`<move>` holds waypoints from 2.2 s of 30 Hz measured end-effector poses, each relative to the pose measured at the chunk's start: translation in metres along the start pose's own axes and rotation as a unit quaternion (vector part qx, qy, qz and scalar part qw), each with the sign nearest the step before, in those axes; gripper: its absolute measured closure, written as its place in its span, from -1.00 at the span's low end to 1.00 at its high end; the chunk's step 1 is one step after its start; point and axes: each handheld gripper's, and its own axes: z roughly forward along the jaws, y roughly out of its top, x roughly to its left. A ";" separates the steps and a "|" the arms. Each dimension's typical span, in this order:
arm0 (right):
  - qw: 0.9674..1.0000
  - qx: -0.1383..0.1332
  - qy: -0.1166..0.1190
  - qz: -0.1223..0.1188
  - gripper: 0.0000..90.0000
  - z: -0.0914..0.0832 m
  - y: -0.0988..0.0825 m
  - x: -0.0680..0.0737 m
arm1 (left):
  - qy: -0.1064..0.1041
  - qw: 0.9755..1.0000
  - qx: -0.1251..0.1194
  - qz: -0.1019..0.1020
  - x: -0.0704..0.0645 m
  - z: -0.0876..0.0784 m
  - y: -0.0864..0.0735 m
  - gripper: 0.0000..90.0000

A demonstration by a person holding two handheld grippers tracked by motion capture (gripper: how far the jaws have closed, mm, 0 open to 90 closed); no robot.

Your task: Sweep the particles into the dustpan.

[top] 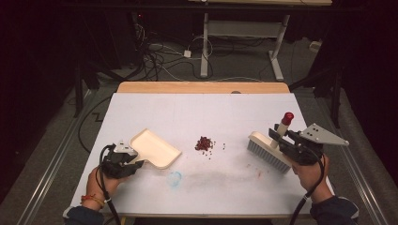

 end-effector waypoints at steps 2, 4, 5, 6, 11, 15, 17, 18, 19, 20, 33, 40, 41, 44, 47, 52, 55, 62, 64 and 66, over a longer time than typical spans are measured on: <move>1.000 -0.005 -0.002 0.001 0.55 0.012 0.005 0.000 | 0.000 1.000 0.005 0.005 -0.003 -0.003 -0.001 0.42; 1.000 -0.008 -0.002 0.005 0.55 0.018 0.007 0.000 | -0.006 1.000 0.009 0.010 -0.006 -0.005 -0.002 0.42; 1.000 -0.008 -0.002 0.000 0.55 0.030 0.011 0.001 | -0.008 1.000 0.013 0.020 -0.010 -0.006 -0.002 0.42; 1.000 -0.010 -0.006 0.001 0.55 0.036 0.013 0.002 | -0.009 1.000 0.015 0.024 -0.012 -0.007 -0.001 0.42; 1.000 -0.021 -0.015 0.006 0.55 0.064 0.024 0.006 | -0.017 0.998 0.020 0.048 -0.023 -0.007 0.002 0.42; 0.999 -0.022 -0.023 0.010 0.55 0.087 0.029 0.012 | -0.026 0.997 0.024 0.065 -0.032 -0.005 0.004 0.42; 0.999 -0.018 -0.031 0.007 0.55 0.099 0.029 0.016 | -0.028 0.997 0.024 0.071 -0.037 -0.004 0.005 0.42; 0.999 -0.017 -0.032 0.006 0.55 0.105 0.029 0.018 | -0.031 0.997 0.025 0.073 -0.039 -0.004 0.005 0.42; 0.999 -0.014 -0.034 0.009 0.55 0.109 0.028 0.019 | -0.035 0.996 0.025 0.076 -0.041 -0.004 0.005 0.42; 0.999 -0.012 -0.034 0.010 0.55 0.116 0.027 0.022 | -0.036 0.996 0.024 0.078 -0.043 -0.003 0.006 0.42; 1.000 -0.020 0.010 0.001 0.55 0.134 0.022 0.062 | -0.044 0.996 0.020 0.077 -0.057 0.006 0.014 0.41; 0.999 -0.017 0.032 -0.022 0.55 0.135 0.022 0.089 | -0.040 0.996 0.022 0.074 -0.063 0.017 0.027 0.41; 0.999 -0.017 0.032 -0.023 0.55 0.135 0.022 0.092 | -0.042 0.996 0.023 0.077 -0.064 0.019 0.029 0.41; 0.999 -0.016 0.032 -0.026 0.54 0.136 0.021 0.099 | -0.043 0.996 0.025 0.080 -0.066 0.022 0.034 0.41; 0.999 -0.019 0.030 -0.025 0.54 0.136 0.021 0.105 | -0.038 0.995 0.034 0.089 -0.073 0.031 0.041 0.41; 0.998 -0.022 0.046 -0.023 0.54 0.136 0.021 0.114 | -0.037 0.994 0.034 0.094 -0.078 0.036 0.047 0.41; 0.998 -0.020 0.055 -0.027 0.54 0.135 0.020 0.120 | -0.038 0.994 0.032 0.094 -0.081 0.039 0.051 0.41; 0.996 -0.020 0.079 -0.028 0.53 0.131 0.020 0.136 | -0.037 0.994 0.030 0.094 -0.085 0.043 0.056 0.41; 0.996 -0.020 0.080 -0.028 0.53 0.129 0.020 0.140 | -0.038 0.994 0.030 0.093 -0.085 0.043 0.056 0.41; 0.996 -0.019 0.084 -0.023 0.53 0.127 0.022 0.145 | -0.041 0.994 0.032 0.092 -0.084 0.043 0.056 0.41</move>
